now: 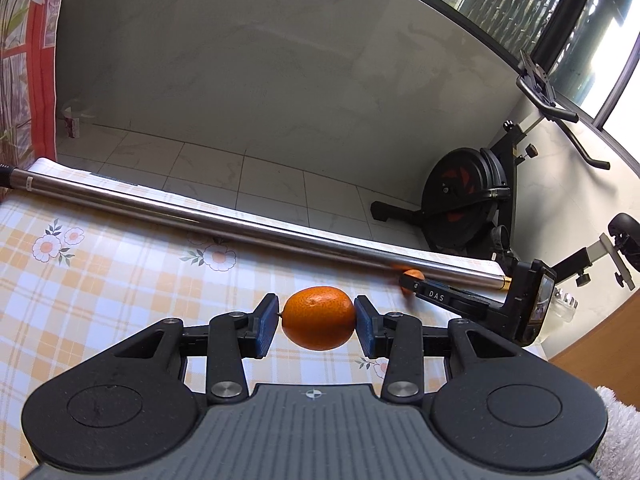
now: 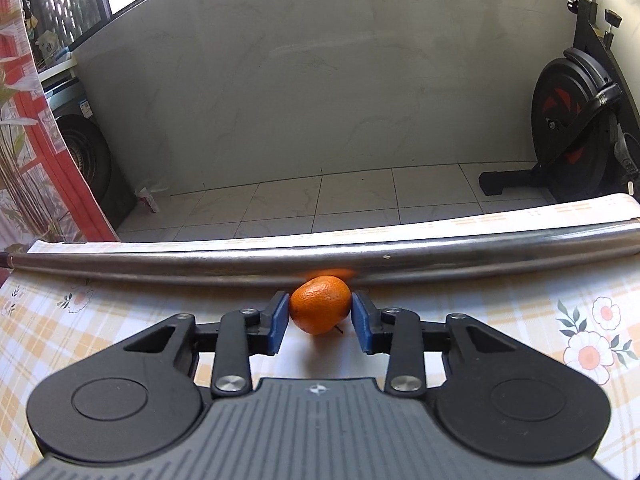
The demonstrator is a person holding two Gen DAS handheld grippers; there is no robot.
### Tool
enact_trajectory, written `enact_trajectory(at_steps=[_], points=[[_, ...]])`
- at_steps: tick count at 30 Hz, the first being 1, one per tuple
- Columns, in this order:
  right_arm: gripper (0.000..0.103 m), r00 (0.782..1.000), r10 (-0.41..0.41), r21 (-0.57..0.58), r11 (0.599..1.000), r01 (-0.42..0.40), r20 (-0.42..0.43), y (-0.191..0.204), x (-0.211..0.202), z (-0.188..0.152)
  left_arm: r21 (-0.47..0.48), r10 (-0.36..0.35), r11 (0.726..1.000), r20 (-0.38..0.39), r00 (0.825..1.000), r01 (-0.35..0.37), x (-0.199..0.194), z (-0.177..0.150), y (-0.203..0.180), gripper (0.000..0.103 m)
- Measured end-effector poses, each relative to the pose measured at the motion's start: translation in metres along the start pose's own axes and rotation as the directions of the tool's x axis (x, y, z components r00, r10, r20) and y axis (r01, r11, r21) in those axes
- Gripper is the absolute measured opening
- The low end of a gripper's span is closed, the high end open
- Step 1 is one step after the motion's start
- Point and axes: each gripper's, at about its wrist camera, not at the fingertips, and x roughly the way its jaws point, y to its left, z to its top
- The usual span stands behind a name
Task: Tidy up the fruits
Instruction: 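Carry both tangerines over the plate and open both grippers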
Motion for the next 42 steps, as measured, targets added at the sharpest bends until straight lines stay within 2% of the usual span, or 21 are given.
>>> enact_trajectory(at_steps=[5, 13, 18, 22, 26, 29, 35, 42], points=[[0.037, 0.999, 0.023, -0.025, 0.999, -0.022, 0.024, 0.014, -0.03, -0.003, 0.02, 0.002, 1.0, 0.019, 1.0, -0.002, -0.017, -0.001, 0.0, 0.043], [0.037, 0.992, 0.079, -0.045, 0.996, -0.075, 0.094, 0.045, -0.114, -0.007, 0.052, -0.026, 0.998, 0.081, 0.996, 0.022, -0.073, -0.001, -0.017, 0.043], [0.037, 0.98, 0.133, -0.019, 0.991, -0.131, 0.149, 0.064, -0.167, -0.015, 0.093, -0.06, 0.994, 0.096, 0.994, 0.051, -0.116, -0.003, -0.022, 0.043], [0.037, 0.968, 0.178, -0.026, 0.984, -0.176, 0.177, 0.08, -0.199, -0.025, 0.15, -0.055, 0.988, 0.123, 0.991, 0.037, -0.144, -0.009, -0.024, 0.043], [0.037, 0.962, 0.201, -0.048, 0.98, -0.195, 0.184, 0.097, -0.223, -0.038, 0.181, -0.046, 0.983, 0.116, 0.992, 0.025, -0.16, -0.014, -0.02, 0.043], [0.037, 0.96, 0.218, -0.069, 0.975, -0.209, 0.176, 0.107, -0.237, -0.053, 0.216, -0.032, 0.976, 0.115, 0.993, 0.006, -0.166, -0.018, -0.019, 0.043], [0.037, 0.971, 0.189, -0.177, 0.971, -0.163, 0.144, 0.126, -0.248, -0.089, 0.224, -0.019, 0.975, 0.064, 0.998, 0.004, -0.15, -0.029, -0.015, 0.044], [0.037, 0.981, 0.16, -0.179, 0.974, -0.139, 0.111, 0.128, -0.249, -0.123, 0.254, 0.003, 0.967, 0.012, 1.0, -0.006, -0.123, -0.053, -0.017, 0.043]])
